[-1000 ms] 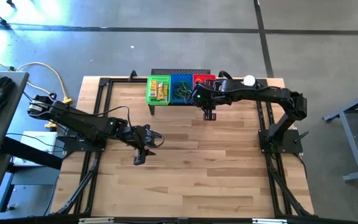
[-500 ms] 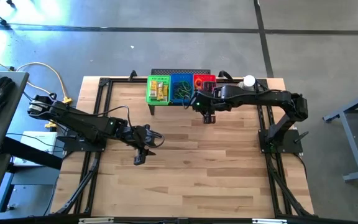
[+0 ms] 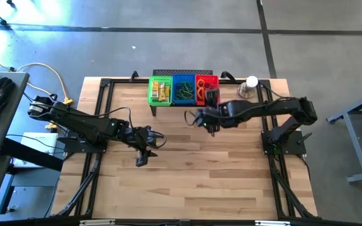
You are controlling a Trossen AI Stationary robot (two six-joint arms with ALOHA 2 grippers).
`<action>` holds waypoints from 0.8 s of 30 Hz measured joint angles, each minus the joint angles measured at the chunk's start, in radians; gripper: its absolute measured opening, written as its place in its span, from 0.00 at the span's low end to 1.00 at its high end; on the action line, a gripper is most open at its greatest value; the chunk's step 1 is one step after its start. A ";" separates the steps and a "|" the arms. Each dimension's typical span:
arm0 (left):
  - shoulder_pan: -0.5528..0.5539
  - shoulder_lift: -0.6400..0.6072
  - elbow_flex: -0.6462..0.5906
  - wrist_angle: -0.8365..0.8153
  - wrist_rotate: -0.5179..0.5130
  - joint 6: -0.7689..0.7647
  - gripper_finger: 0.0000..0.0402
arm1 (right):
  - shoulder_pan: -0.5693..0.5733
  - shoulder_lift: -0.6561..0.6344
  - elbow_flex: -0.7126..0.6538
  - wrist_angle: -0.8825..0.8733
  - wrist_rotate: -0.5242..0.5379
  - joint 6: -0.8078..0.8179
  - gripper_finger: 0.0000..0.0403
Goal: Pick & Place Office Desk Supplies
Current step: Return to Home Position
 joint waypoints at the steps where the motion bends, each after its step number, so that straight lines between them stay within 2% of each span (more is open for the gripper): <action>1: 0.000 0.000 0.000 0.000 0.000 0.000 0.42 | 0.018 -0.002 0.000 -0.010 0.016 0.001 0.46; 6: 0.000 0.000 0.000 0.016 0.000 0.059 0.42 | 0.121 -0.018 0.000 -0.017 0.132 0.000 0.41; 11: 0.000 0.000 0.000 0.111 -0.048 0.091 0.42 | 0.245 -0.045 0.000 -0.033 0.186 0.092 0.27; 14: 0.008 -0.006 0.001 0.129 -0.096 0.119 0.41 | 0.313 -0.062 0.002 -0.064 0.140 0.190 0.16; 17: 0.011 -0.030 0.012 0.105 -0.210 0.161 0.38 | 0.361 -0.087 0.002 -0.124 0.043 0.302 0.04; 20: 0.011 -0.078 0.015 0.080 -0.308 0.194 0.31 | 0.390 -0.127 0.001 -0.202 -0.051 0.435 0.01; 24: 0.011 -0.175 0.015 0.033 -0.344 0.225 0.17 | 0.398 -0.209 -0.013 -0.255 -0.089 0.543 0.01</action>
